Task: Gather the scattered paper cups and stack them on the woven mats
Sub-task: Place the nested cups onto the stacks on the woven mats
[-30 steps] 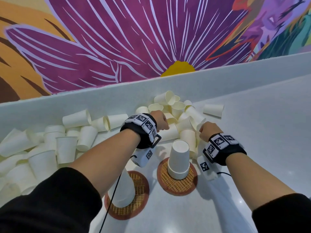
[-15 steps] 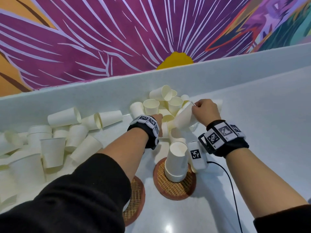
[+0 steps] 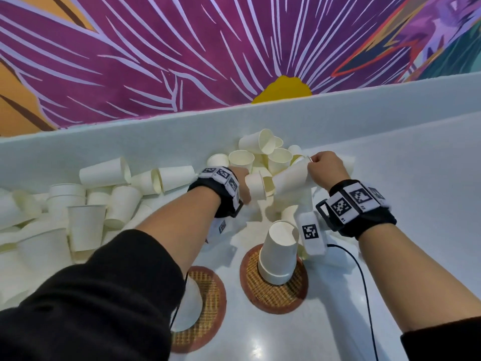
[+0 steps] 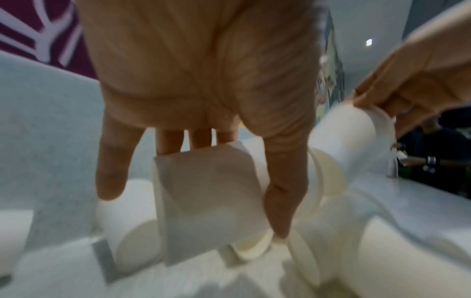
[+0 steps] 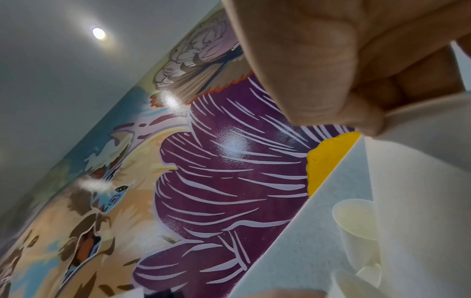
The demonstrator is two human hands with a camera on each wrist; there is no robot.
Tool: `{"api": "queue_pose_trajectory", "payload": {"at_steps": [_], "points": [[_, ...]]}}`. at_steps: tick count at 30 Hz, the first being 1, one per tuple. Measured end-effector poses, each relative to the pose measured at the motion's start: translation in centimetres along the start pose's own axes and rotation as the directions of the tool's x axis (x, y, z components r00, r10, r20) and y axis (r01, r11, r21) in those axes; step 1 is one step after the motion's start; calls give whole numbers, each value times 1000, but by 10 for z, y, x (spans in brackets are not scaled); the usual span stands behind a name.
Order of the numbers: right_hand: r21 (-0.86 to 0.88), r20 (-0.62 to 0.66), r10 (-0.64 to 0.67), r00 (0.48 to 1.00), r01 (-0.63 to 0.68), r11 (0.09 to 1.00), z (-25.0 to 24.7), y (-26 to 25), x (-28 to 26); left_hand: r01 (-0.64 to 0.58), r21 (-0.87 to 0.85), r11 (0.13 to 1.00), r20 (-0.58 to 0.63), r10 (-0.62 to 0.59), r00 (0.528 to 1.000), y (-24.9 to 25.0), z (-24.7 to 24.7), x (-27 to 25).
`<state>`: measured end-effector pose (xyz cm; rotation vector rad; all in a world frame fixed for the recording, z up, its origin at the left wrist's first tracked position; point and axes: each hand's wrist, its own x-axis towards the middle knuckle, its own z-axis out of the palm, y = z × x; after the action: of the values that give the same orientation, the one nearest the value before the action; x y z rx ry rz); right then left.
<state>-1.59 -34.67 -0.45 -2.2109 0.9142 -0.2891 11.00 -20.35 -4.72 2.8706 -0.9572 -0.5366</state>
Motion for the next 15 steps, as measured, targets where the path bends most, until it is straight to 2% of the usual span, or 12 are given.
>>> {"api": "queue_pose_trajectory", "payload": {"at_steps": [3, 6, 9, 12, 15], "points": [[47, -17, -73, 997, 73, 996, -5, -19, -5, -88, -133, 987, -85, 77, 993, -5, -32, -27], [208, 60, -167, 984, 151, 966, 0, -49, -17, -169, -256, 952, -176, 125, 976, -4, -55, -57], [373, 132, -204, 970, 142, 917, 6, -76, -42, -206, -259, 944, -265, 135, 955, -10, -73, -89], [508, 268, -252, 930, 86, 857, 14, -93, -68, -149, -256, 955, -278, 74, 958, -37, -83, -124], [679, 397, -312, 863, -47, 733, 26, -108, -97, -44, -377, 925, -238, -51, 970, -73, -87, -158]]}}
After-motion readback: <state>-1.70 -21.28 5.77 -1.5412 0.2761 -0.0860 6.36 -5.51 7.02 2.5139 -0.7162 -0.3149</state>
